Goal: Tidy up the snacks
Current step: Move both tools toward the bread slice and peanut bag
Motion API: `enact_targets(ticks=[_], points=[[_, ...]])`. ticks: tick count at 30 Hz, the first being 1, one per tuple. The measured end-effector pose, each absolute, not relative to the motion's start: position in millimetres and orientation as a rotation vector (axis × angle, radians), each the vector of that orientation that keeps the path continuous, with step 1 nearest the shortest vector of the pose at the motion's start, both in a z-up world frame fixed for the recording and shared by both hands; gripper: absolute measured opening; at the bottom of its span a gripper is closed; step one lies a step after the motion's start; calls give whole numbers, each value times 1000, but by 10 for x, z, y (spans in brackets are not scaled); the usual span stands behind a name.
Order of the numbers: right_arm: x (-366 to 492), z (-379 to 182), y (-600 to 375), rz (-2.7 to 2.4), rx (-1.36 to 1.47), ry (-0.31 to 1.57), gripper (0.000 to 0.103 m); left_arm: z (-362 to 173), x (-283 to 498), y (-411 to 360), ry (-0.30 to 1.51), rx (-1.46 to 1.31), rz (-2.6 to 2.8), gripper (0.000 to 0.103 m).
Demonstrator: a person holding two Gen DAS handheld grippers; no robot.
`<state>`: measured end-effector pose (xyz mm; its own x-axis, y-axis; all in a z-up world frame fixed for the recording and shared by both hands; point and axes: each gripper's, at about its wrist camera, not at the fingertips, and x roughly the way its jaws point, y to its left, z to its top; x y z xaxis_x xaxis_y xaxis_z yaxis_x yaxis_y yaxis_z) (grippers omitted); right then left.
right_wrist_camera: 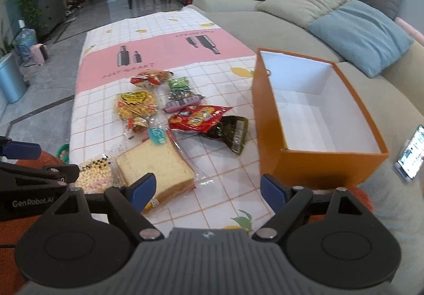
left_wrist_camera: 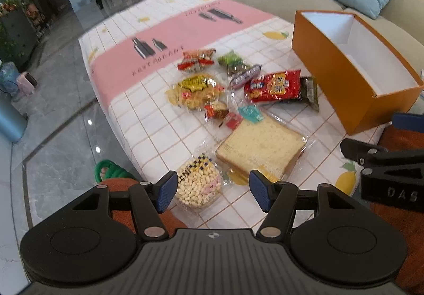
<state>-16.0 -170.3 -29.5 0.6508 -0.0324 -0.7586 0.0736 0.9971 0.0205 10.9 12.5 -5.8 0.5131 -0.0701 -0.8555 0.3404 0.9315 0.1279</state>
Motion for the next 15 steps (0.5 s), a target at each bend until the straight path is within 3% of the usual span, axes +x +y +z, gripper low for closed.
enact_targets(ticks=[10, 15], points=[[342, -720, -1678, 248, 111, 981, 84, -455, 587, 460, 1217, 159, -224, 74], [541, -934, -1521, 321, 10, 1002, 92, -623, 735, 484, 1252, 170, -211, 74]])
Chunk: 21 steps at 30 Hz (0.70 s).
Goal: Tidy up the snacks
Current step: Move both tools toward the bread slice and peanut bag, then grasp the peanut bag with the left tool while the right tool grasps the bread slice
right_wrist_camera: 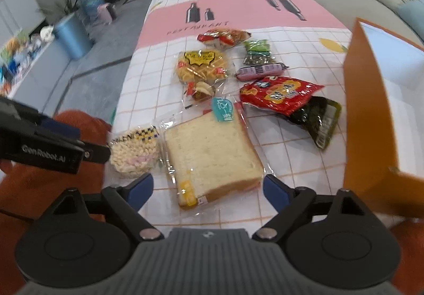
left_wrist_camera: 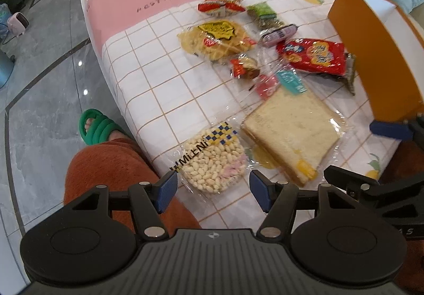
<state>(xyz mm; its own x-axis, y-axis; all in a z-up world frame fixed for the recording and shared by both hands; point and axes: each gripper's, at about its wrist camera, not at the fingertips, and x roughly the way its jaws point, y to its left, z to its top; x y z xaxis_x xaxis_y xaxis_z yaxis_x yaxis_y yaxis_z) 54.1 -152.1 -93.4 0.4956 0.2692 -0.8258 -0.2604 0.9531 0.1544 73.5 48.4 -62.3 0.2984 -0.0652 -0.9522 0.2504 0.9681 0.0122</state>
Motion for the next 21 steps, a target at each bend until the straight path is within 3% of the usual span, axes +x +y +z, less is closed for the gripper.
enact_targets(ticks=[6, 18, 21], points=[[771, -1152, -1411, 367, -108, 1016, 99, -824, 887, 523, 1299, 151, -206, 74], [1043, -1500, -1268, 391, -212, 1060, 100, -1146, 1073, 603, 1395, 79, -173, 74], [1083, -1531, -1258, 393, -191, 1061, 100, -1202, 1105, 572, 1399, 84, -180, 81]])
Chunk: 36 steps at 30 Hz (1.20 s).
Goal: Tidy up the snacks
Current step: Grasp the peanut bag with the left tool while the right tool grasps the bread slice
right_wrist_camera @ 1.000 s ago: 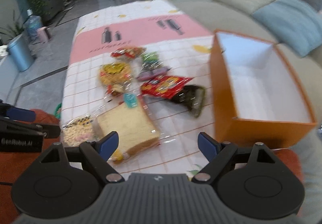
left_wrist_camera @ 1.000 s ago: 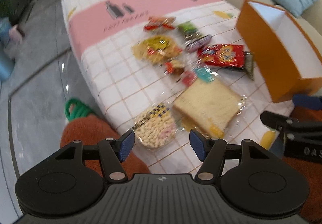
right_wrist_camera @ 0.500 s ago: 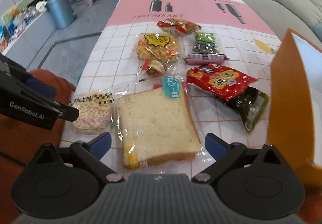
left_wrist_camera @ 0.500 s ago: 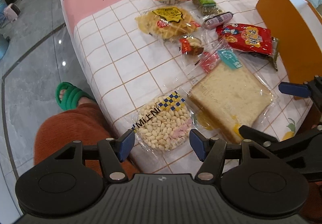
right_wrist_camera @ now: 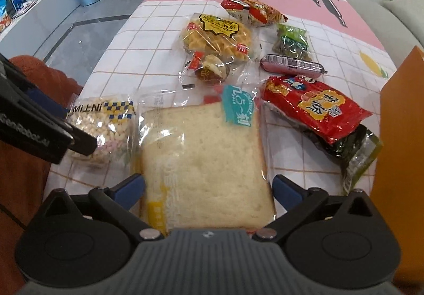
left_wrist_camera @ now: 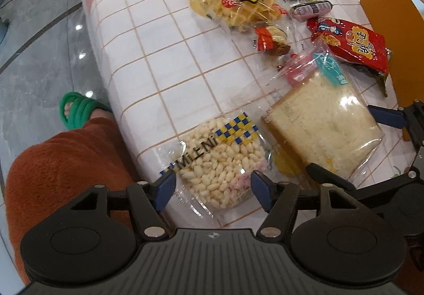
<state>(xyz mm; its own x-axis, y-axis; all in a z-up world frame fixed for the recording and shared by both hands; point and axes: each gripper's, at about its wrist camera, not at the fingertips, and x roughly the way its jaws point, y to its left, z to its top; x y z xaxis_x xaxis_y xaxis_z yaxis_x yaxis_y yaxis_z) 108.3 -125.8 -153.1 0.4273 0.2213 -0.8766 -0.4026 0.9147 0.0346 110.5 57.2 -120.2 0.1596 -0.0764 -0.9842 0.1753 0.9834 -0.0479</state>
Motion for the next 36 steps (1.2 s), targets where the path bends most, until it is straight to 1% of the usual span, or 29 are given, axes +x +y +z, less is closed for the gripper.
enact_targets(ticks=[2, 5, 7, 10, 12, 13, 18, 28, 29, 30, 31, 32, 33, 34, 35, 36], points=[[1093, -1545, -1241, 394, -186, 1053, 100, -1210, 1129, 557, 1395, 71, -190, 84], [1104, -1563, -1237, 393, -169, 1040, 100, -1254, 1160, 546, 1394, 39, -191, 92], [1111, -1574, -1243, 392, -155, 1039, 100, -1272, 1183, 532, 1388, 22, -189, 93], [1084, -1585, -1252, 385, -143, 1030, 100, -1297, 1199, 460, 1368, 54, -182, 97], [1079, -1591, -1255, 378, -135, 1028, 100, -1317, 1197, 406, 1358, 86, -186, 103], [1078, -1594, -1260, 377, -130, 1027, 100, -1330, 1197, 385, 1351, 98, -187, 103], [1068, -1606, -1289, 385, -118, 1017, 100, -1353, 1198, 367, 1324, 123, -192, 103], [973, -1602, -1372, 380, -102, 1022, 99, -1464, 1210, 351, 1326, 169, -147, 103], [976, -1600, -1380, 381, -98, 1020, 98, -1454, 1208, 365, 1321, 161, -141, 101], [973, -1594, -1389, 380, -91, 1018, 97, -1433, 1204, 380, 1311, 154, -132, 91], [968, -1582, -1401, 379, -83, 1014, 96, -1412, 1196, 396, 1304, 148, -126, 88], [967, -1568, -1413, 378, -74, 1012, 95, -1397, 1185, 410, 1300, 136, -126, 85], [955, -1551, -1428, 373, -62, 1008, 89, -1386, 1173, 428, 1300, 122, -129, 81], [941, -1514, -1464, 350, -44, 994, 79, -1378, 1155, 428, 1299, 117, -125, 79], [937, -1481, -1506, 342, -20, 985, 67, -1361, 1136, 426, 1294, 120, -117, 76], [941, -1463, -1551, 332, 8, 990, 56, -1339, 1113, 424, 1285, 127, -113, 72]])
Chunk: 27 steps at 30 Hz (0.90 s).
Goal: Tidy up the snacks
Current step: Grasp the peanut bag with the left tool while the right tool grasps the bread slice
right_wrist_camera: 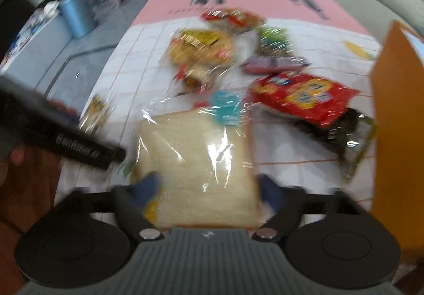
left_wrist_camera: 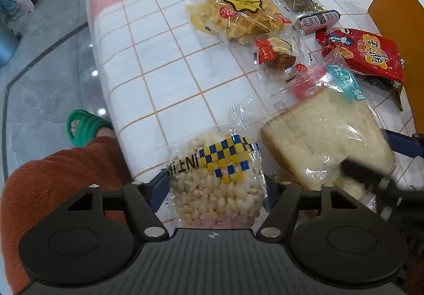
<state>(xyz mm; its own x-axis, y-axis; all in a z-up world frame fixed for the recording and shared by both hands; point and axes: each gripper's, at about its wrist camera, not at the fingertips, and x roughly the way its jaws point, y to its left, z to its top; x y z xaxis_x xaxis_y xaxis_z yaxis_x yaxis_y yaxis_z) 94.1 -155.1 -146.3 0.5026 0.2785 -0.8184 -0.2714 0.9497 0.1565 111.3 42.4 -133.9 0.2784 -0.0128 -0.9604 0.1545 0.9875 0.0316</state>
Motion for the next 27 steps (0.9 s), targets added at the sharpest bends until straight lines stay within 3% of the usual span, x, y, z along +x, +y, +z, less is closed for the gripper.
enact_targets(ticks=[1, 2, 3, 4, 7, 9, 14, 20, 27], points=[[941, -1456, -1599, 330, 32, 996, 54, -1301, 1081, 411, 1269, 138, -108, 68], [941, -1454, -1635, 328, 54, 1001, 50, -1262, 1045, 396, 1254, 145, -107, 57], [936, -1452, -1655, 327, 67, 1004, 49, -1225, 1019, 386, 1241, 151, -108, 30], [921, -1450, -1672, 324, 79, 1006, 49, -1188, 988, 380, 1230, 156, -106, 25], [873, -1443, -1671, 314, 95, 1012, 51, -1117, 893, 379, 1216, 126, -131, 24], [866, -1470, -1654, 311, 90, 1030, 73, -1074, 824, 384, 1203, 99, -149, 24], [797, -1468, -1463, 347, 23, 1025, 98, -995, 755, 331, 1180, 66, -201, 24], [790, -1515, -1096, 347, -171, 998, 100, -1116, 807, 452, 1237, -30, -197, 24], [824, -1568, -1094, 311, -148, 982, 100, -1216, 826, 453, 1282, -19, -183, 26]])
